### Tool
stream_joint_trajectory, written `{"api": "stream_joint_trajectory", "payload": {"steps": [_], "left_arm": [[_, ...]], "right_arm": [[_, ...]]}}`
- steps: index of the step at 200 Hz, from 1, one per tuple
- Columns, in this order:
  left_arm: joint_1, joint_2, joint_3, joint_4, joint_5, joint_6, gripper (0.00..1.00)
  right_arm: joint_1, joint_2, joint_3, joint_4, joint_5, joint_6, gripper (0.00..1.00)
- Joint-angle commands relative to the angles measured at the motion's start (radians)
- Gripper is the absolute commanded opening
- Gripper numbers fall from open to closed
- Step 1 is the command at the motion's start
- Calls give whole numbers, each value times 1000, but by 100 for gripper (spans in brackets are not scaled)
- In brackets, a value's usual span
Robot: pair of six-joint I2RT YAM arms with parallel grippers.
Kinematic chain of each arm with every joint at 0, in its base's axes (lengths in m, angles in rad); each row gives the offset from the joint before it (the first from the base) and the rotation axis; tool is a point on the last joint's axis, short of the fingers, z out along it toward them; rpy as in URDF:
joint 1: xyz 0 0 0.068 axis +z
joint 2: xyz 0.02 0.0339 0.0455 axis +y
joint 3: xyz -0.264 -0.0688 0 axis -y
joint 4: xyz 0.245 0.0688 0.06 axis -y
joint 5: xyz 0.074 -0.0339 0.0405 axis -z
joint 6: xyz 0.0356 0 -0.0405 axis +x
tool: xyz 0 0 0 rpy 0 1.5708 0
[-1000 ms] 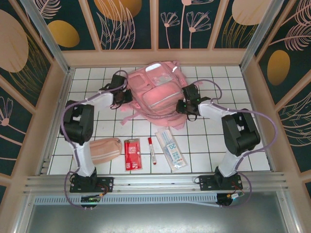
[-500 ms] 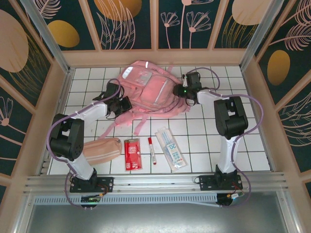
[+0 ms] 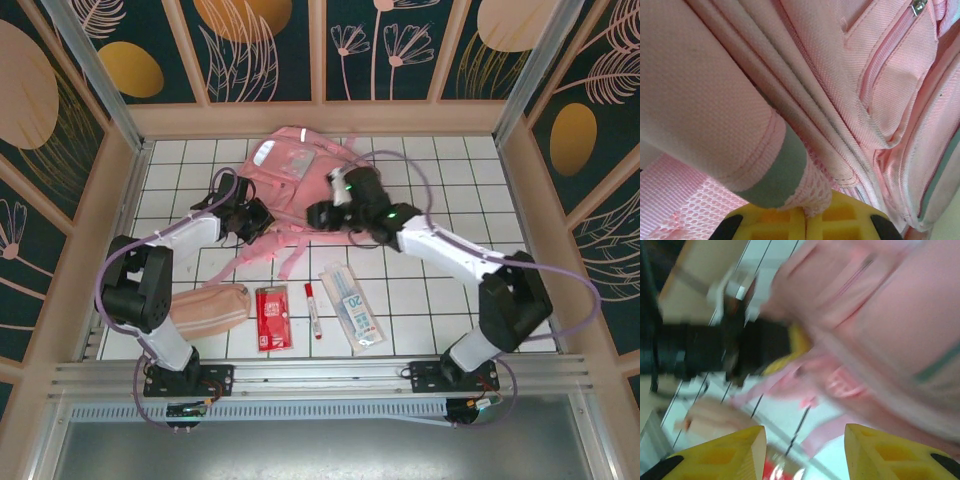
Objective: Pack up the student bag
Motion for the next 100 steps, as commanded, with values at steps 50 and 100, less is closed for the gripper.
{"api": "stream_joint_trajectory", "payload": {"steps": [50,100], "left_arm": [[-11,-115,4,29,128,-194,0],[-11,-129,-24,44,204,-229,0]], "right_arm": [[128,327,153,97,123,36,50],[153,393,194,190,327,56,50]]}}
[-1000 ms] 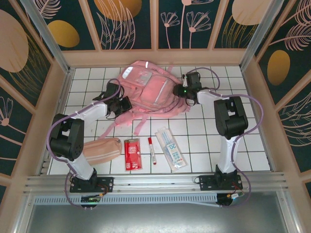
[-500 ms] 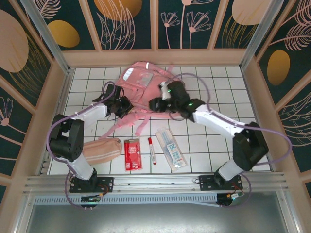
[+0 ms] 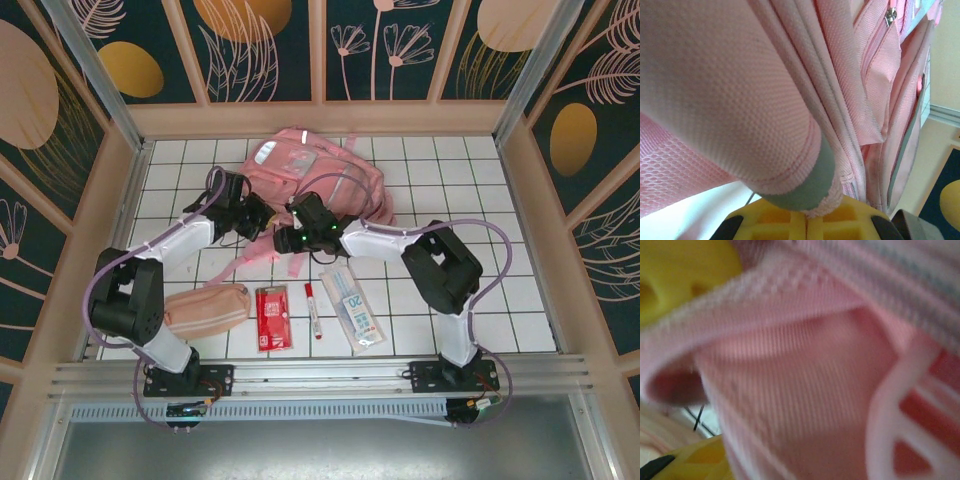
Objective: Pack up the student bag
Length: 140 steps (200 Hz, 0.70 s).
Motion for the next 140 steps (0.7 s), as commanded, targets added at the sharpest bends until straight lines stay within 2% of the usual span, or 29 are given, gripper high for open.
{"api": "stream_joint_trajectory", "payload": {"steps": [1,20,33,66,89,105,140], "left_arm": [[-11,-44,-7,22,136,-59,0],[-11,-50,-13,21,130,-61,0],[-11,-53,-19,33,135,-66,0],[-11,-49,-27,35,131,-59,0],[-6,-37,-27,20,103,-40,0],[-3,-27,-30,13,69,-29,0],[10,18,-14,5,47,-4,0]], "right_arm": [[14,12,38,112,138,-2,50],[18,14,45,121,139,-5,50],[25,6,43,121,192,7,48],[27,8,70,72,228,26,13],[22,-44,14,43,240,46,0],[6,-116,-78,48,222,65,0],[-43,-253,-239,33,71,49,0]]}}
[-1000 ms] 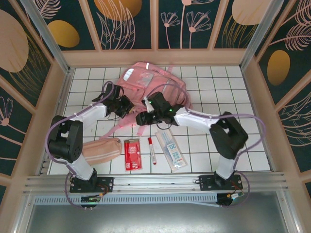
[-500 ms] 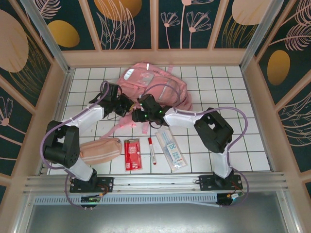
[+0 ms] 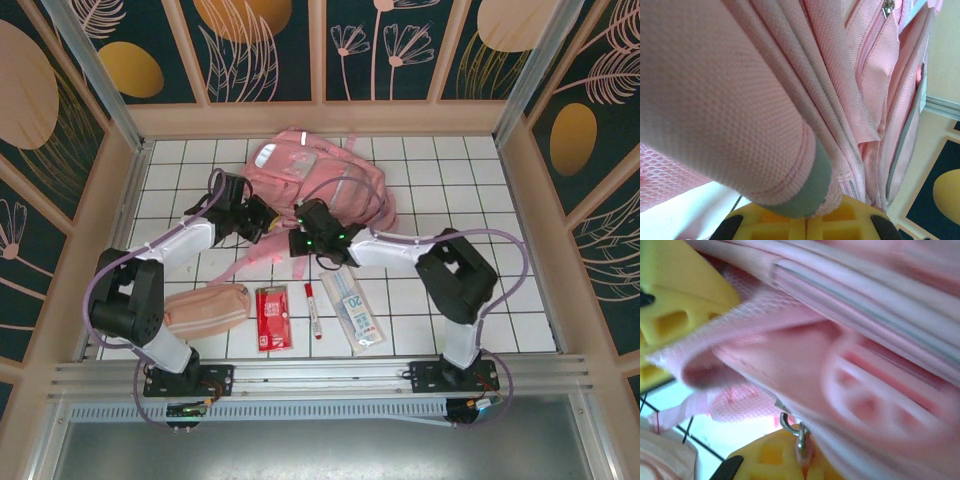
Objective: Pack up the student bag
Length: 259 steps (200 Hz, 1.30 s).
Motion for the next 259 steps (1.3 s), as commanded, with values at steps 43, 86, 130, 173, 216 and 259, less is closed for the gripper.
{"api": "stream_joint_trajectory", "payload": {"steps": [43,86,130,173,216,259], "left_arm": [[15,64,49,-42,2,42,0],[30,66,38,-30,-5,51,0],[125,98,63,-128,-127,259,0],[191,222,193,-188,-191,470,0],[235,225,329,-320,-175,536,50],[219,-34,32,-326,-91,413,98]], "right_arm": [[-112,-242,-215,-94,-104,-55,0],[-203,-317,-268,-189,-147,-136,0],[-443,-392,-344,-269,-259,-213,0],[-469,-356,-295,-287,-285,-267,0],[-261,-210,-125,-240,-420,-252,0],[-108,6,114,-118,-492,-180,0]]}}
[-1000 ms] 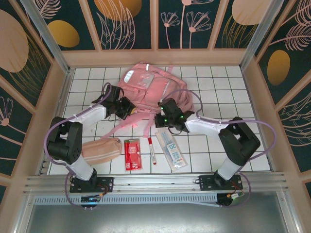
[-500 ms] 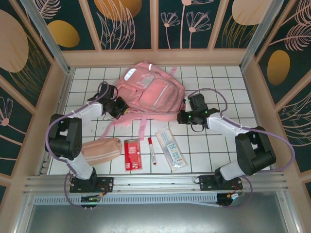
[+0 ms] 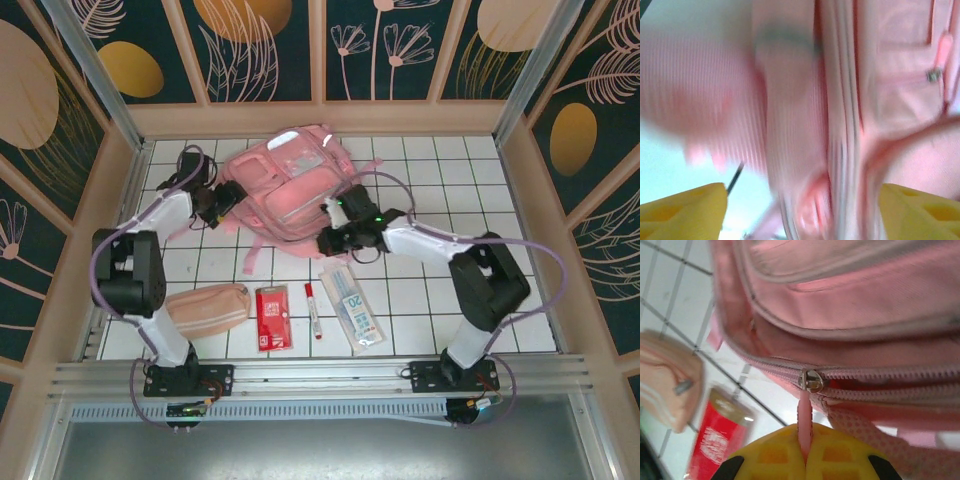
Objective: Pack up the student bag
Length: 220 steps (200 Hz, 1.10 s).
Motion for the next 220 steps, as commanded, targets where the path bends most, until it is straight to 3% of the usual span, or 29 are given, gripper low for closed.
{"api": "stream_joint_trajectory", "payload": {"steps": [1,34,59,72,92,109,168,198,216,220], "left_arm": [[-22,-131,-140,-63,38,-72,98],[-69,-170,-219,1,43,-172,98],[-85,-149,-229,30,11,-205,86],[-85,-137,-227,28,-26,-194,68],[-83,-126,-205,-2,-119,-154,27],[-67,-112,-171,-40,-203,-107,0],[13,-80,-120,-11,-227,103,0],[26,4,-3,-54,-273,255,0],[55,79,65,-65,-252,285,0],[60,91,83,-71,-242,286,4]], "right_arm": [[53,91,132,102,-92,42,0],[122,241,311,80,-153,17,0],[157,306,384,70,-172,14,0],[162,312,381,69,-141,24,0],[154,285,328,61,-111,27,0],[135,228,232,49,-83,20,0],[-92,-8,-79,-58,64,-42,0],[-152,-30,-90,-109,165,-124,0],[-134,2,-40,-119,126,-151,0],[-126,12,-24,-117,113,-151,0]]}}
